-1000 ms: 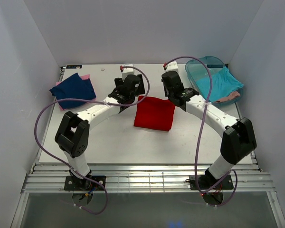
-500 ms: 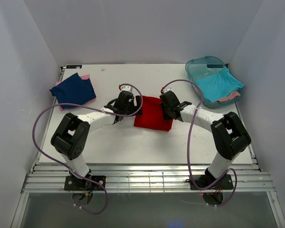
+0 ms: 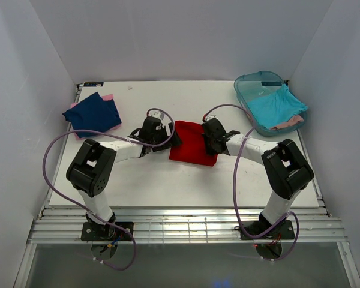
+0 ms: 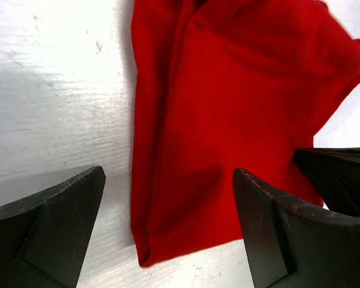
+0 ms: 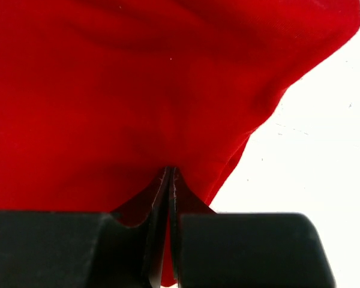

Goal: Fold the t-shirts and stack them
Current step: Fold the tshirt

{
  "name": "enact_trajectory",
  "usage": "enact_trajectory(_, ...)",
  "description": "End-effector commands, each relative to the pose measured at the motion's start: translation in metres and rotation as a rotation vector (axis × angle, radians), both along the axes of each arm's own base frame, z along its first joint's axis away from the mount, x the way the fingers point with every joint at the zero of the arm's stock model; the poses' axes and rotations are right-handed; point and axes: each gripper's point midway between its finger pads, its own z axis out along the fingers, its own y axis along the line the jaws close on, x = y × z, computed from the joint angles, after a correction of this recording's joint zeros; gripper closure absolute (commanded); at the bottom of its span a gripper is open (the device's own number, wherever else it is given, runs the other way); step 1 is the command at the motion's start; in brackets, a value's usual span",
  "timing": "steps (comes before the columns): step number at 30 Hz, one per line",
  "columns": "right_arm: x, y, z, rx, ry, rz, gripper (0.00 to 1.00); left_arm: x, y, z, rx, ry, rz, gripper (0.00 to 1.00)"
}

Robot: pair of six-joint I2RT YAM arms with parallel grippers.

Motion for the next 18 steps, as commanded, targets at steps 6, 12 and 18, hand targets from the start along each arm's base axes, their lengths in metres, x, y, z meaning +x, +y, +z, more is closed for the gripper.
enact_trajectory(6,-0.002,-0.003,-0.003,-0.003,-0.008,-0.012,0.92,0.001,-0.029,-0.020,-0.115,0.067,-0.077,0.02)
enact_trajectory(12,-0.003,-0.004,-0.005,-0.006,-0.006,-0.013,0.92,-0.007,-0.050,-0.026,-0.160,0.096,-0.101,0.02)
enact_trajectory(18,-0.001,-0.003,-0.008,-0.015,0.000,-0.012,0.92,-0.031,-0.086,-0.032,-0.180,0.123,-0.137,0.02)
